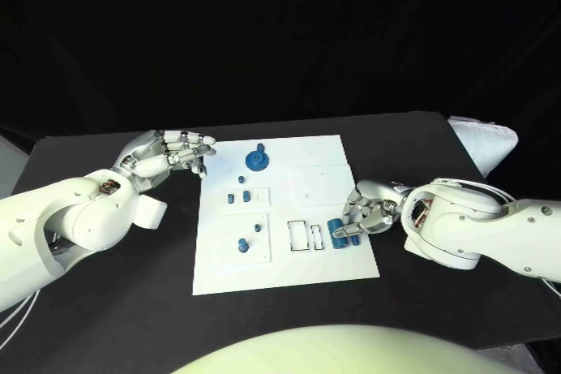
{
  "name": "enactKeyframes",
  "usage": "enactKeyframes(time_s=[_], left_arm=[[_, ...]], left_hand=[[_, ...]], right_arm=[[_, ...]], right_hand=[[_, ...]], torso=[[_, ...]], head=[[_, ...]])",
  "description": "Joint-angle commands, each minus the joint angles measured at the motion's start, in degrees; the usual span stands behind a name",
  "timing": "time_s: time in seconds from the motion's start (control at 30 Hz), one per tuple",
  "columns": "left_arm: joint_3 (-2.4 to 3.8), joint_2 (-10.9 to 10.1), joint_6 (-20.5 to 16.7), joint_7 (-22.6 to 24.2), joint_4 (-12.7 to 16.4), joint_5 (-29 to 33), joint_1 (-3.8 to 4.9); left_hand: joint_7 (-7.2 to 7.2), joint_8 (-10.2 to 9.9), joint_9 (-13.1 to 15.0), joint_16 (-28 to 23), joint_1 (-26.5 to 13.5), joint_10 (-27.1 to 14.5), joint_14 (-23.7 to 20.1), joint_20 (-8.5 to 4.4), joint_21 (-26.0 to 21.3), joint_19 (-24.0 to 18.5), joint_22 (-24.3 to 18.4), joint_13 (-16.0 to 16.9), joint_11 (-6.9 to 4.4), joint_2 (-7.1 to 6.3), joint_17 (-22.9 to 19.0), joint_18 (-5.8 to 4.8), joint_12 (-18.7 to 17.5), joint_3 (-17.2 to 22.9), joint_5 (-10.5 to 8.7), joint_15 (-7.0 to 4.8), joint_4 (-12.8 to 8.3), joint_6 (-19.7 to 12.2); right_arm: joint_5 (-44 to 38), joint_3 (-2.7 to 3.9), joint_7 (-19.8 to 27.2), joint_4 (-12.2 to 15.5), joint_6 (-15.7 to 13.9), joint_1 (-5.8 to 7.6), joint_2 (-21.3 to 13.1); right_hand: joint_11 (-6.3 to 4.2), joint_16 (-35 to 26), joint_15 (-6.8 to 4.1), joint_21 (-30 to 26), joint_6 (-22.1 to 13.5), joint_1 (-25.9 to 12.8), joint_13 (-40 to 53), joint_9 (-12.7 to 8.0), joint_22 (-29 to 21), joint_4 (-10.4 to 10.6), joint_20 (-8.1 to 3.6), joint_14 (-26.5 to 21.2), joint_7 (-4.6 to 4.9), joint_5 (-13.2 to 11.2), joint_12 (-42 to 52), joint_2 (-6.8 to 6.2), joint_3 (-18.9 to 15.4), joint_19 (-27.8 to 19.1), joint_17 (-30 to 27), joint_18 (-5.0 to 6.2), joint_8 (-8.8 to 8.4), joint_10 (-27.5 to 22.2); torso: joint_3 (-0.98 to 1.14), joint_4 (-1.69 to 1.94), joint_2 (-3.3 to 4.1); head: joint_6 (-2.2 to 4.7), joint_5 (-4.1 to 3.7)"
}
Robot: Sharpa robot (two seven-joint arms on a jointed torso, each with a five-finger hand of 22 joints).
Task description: Assemble the parts on the task board
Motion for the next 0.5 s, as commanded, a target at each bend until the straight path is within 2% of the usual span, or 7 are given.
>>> enactKeyframes(time_s=[0.03, 0.27, 0.5], left_arm=[[0.03, 0.02, 0.44, 0.36, 0.12, 0.34, -0.03], [0.03, -0.09, 0.60, 0.29, 0.14, 0.30, -0.03], [0.03, -0.20, 0.66, 0.25, 0.20, 0.29, -0.03]], left_hand=[[0.15, 0.26, -0.03, -0.25, 0.34, -0.29, -0.04, 0.02, -0.22, 0.30, -0.05, -0.06, 0.05, -0.02, -0.08, 0.34, 0.37, 0.09, -0.13, 0.22, 0.33, -0.44], [0.16, 0.27, -0.03, -0.24, 0.29, -0.30, -0.04, 0.03, -0.25, 0.31, -0.07, -0.07, 0.05, -0.01, -0.09, 0.33, 0.38, 0.07, -0.12, 0.23, 0.41, -0.44], [0.16, 0.27, -0.03, -0.24, 0.29, -0.30, -0.04, 0.03, -0.25, 0.31, -0.07, -0.07, 0.05, -0.01, -0.09, 0.33, 0.38, 0.07, -0.12, 0.23, 0.41, -0.44]], right_arm=[[-1.99, -0.03, -0.60, -0.36, 1.55, -0.54, 0.57], [-2.95, -0.02, -1.96, -1.37, 1.98, -1.69, 2.61], [-4.75, -0.02, -3.45, -2.47, 2.10, -2.70, 4.27]], right_hand=[[-0.55, 0.20, -0.33, 0.26, 0.17, -0.47, 15.08, 0.06, 15.05, 0.01, -0.34, 5.98, -0.06, 0.23, 0.20, -0.03, -0.59, 5.99, 15.07, -0.37, 0.32, 5.99], [-0.60, 0.20, -0.37, 0.26, 0.16, -1.02, 15.08, 0.27, 15.05, 0.05, -0.39, 5.98, -0.13, 1.04, 0.20, -0.19, -1.78, 5.99, 15.07, -0.37, 0.60, 5.99], [-0.61, 0.20, -0.37, 0.26, 0.18, -1.08, 15.08, 0.29, 15.05, 0.05, -0.39, 5.98, -0.14, 1.09, 0.20, -0.19, -1.86, 5.99, 15.07, -0.37, 0.63, 5.99]], torso=[[-0.03, -0.04, -0.02], [0.01, 0.00, -0.04], [-0.05, -0.01, -0.03]], head=[[-0.23, 0.15], [-0.40, 0.16], [-0.51, 0.25]])
